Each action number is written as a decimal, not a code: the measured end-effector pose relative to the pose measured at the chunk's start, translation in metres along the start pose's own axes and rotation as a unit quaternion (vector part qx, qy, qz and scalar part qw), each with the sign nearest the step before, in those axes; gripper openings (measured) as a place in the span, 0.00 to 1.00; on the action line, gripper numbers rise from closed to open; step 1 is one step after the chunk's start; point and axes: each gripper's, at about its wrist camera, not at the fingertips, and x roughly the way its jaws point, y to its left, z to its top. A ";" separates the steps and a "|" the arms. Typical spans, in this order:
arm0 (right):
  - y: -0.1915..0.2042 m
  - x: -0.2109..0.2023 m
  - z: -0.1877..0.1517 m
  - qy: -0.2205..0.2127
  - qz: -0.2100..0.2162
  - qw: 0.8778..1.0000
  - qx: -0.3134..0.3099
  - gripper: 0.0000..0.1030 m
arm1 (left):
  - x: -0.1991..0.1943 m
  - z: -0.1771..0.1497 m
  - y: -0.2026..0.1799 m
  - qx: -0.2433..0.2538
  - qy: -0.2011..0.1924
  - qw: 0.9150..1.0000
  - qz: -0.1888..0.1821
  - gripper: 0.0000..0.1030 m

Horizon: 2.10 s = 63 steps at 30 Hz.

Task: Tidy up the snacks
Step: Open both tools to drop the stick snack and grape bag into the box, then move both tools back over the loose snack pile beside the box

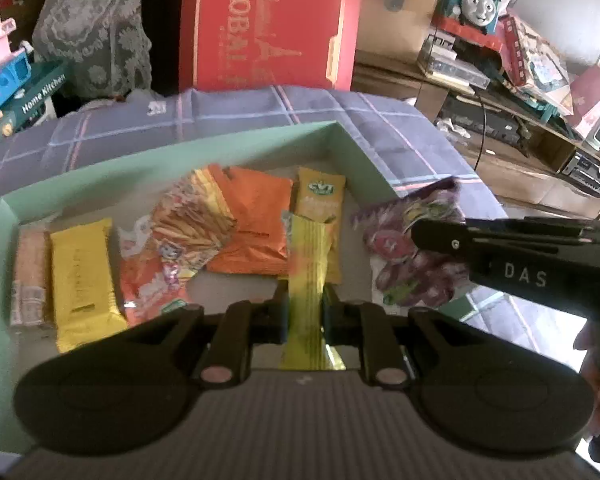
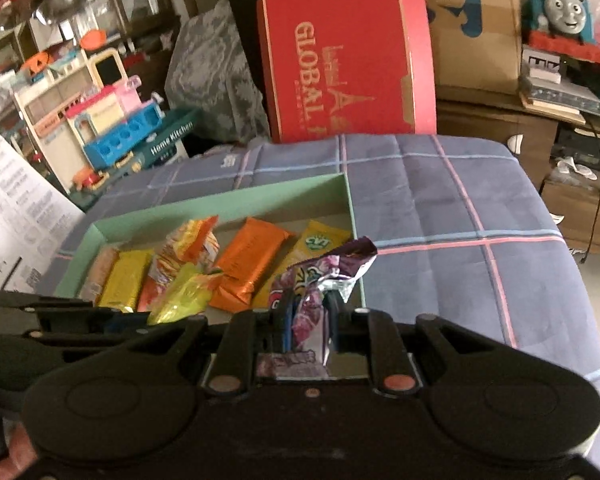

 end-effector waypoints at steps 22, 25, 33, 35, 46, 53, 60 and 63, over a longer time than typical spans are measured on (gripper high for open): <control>0.000 -0.052 -0.016 -0.023 0.001 0.999 0.035 1.00 | -0.042 -0.028 0.006 -0.007 -0.021 0.999 0.024 1.00; 0.004 -0.061 -0.026 -0.016 -0.010 0.999 0.043 1.00 | -0.054 -0.037 0.012 -0.014 -0.019 1.000 0.021 1.00; 0.035 -0.082 -0.057 -0.048 -0.078 0.995 -0.034 1.00 | -0.085 -0.076 0.023 -0.029 -0.016 0.999 0.019 1.00; 0.040 -0.091 -0.065 -0.070 -0.073 0.994 -0.045 1.00 | -0.090 -0.087 0.024 -0.027 -0.013 0.999 0.013 1.00; 0.029 -0.108 -0.094 -0.038 -0.045 0.998 0.038 1.00 | -0.108 -0.148 0.008 0.045 0.008 0.999 -0.012 1.00; 0.019 -0.101 -0.128 0.003 -0.039 0.995 0.093 1.00 | -0.100 -0.181 -0.005 0.102 0.041 0.993 -0.037 1.00; 0.010 -0.090 -0.155 0.043 -0.033 0.991 0.118 0.80 | -0.091 -0.197 -0.028 0.159 0.062 0.983 -0.061 0.49; 0.007 -0.089 -0.161 0.049 -0.032 0.991 0.122 0.66 | -0.089 -0.201 -0.036 0.174 0.059 0.980 -0.070 0.41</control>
